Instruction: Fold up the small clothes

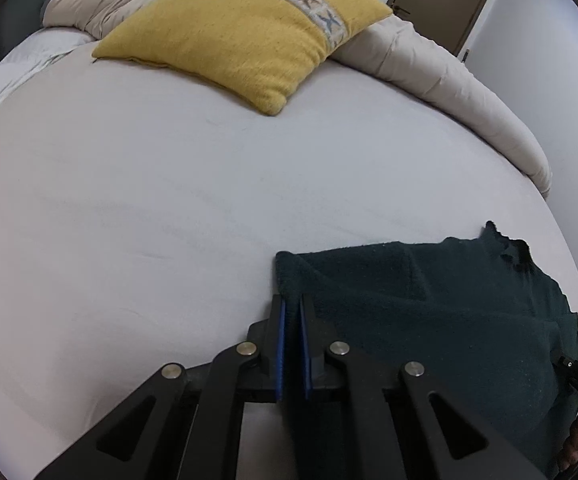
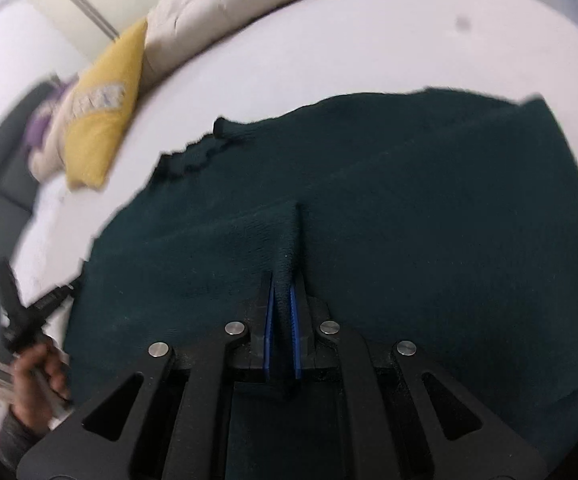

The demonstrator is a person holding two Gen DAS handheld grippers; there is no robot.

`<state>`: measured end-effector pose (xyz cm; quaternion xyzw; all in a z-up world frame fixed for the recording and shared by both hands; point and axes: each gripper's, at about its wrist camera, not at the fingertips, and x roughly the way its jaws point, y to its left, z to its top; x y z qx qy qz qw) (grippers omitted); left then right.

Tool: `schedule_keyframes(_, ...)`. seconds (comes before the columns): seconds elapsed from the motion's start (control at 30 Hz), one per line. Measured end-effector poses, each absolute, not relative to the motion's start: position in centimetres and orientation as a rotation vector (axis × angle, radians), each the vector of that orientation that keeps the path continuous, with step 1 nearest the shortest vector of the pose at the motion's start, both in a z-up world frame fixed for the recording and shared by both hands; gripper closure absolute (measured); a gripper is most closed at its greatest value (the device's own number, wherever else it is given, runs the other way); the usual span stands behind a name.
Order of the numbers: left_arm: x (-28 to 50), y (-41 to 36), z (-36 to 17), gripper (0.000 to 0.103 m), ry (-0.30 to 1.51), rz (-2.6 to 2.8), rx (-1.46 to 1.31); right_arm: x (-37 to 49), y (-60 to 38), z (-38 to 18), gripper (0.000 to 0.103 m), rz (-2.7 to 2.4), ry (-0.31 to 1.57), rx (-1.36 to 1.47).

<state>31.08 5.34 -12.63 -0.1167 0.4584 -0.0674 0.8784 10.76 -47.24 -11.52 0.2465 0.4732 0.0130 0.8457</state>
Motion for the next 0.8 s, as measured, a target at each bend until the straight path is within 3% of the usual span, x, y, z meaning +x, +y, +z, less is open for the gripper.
schedule_keyframes(0.1, 29.7, 6.7, -11.4, 0.091, 0.943, -0.133, -0.298, 10.3, -46.6, -10.7, 0.097, 0.019, 0.991, 0.483)
schedule_keyframes(0.17, 28.0, 7.4, -10.3, 0.081, 0.914, -0.157, -0.316, 9.8, -46.5, -9.6, 0.097, 0.028, 0.973, 0.495)
schedule_keyframes(0.23, 26.0, 7.9, -9.5, 0.047, 0.888, -0.151, -0.313, 9.0, -46.6, -8.8, 0.097, 0.039, 0.950, 0.515)
schedule_keyframes(0.27, 24.9, 7.9, -9.2, 0.043, 0.874, -0.154, -0.305, 8.7, -46.6, -8.6, 0.097, 0.041, 0.948, 0.519)
schedule_keyframes(0.37, 23.4, 6.5, -9.6, 0.044, 0.882, -0.164, -0.225, 8.4, -46.4, -8.8, 0.097, 0.020, 0.972, 0.498)
schedule_keyframes(0.4, 23.5, 6.1, -10.2, 0.054, 0.898, -0.170, -0.210, 8.4, -46.3, -9.0, 0.097, 0.011, 0.984, 0.499)
schedule_keyframes(0.43, 23.7, 5.7, -11.0, 0.072, 0.928, -0.172, -0.194, 8.3, -46.7, -9.2, 0.097, 0.008, 0.988, 0.505)
schedule_keyframes(0.47, 24.2, 5.4, -12.2, 0.080, 0.975, -0.170, -0.180, 8.3, -46.9, -9.5, 0.097, 0.006, 0.990, 0.508)
schedule_keyframes(0.8, 23.6, 4.5, -13.9, 0.084, 0.943, -0.184, -0.040, 8.2, -49.0, -11.1, 0.101, -0.013, 0.990, 0.520)
